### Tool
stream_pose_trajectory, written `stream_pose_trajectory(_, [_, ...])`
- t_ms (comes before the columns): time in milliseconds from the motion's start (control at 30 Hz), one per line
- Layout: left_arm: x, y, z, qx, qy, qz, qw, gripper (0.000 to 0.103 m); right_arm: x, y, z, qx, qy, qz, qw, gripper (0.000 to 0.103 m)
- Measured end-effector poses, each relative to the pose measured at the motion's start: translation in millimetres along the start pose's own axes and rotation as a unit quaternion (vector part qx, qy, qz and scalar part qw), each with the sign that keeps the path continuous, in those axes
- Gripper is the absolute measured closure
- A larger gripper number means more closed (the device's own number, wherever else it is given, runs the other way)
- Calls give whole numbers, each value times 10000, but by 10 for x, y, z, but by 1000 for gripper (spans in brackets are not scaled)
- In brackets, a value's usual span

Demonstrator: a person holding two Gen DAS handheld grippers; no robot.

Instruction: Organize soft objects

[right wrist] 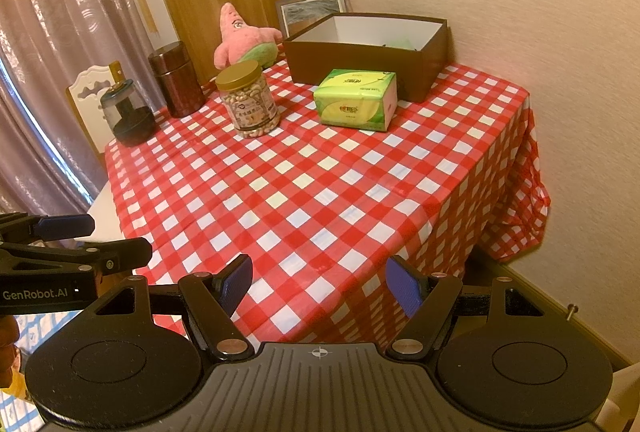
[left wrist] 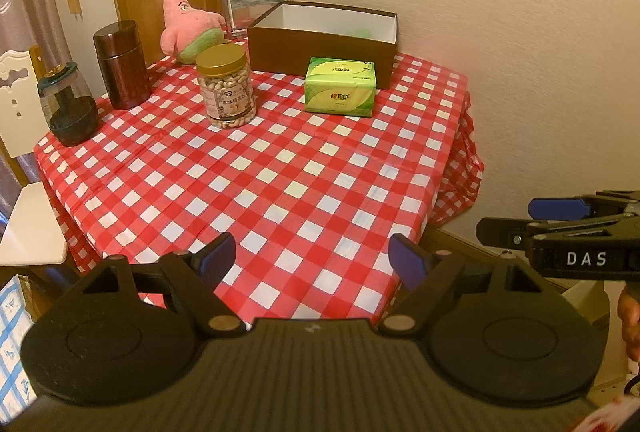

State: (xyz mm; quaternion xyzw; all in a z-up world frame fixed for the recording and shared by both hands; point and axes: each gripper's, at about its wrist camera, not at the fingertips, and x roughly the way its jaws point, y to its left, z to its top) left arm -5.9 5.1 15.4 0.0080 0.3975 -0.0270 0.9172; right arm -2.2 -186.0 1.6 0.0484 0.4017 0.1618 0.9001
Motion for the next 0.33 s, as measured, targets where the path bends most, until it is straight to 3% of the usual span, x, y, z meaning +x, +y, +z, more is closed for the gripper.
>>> stream_pose_trajectory(333, [-2,-64,15,26,24,-24,10000,21,12,-9,11,-3,3,2,10000,30])
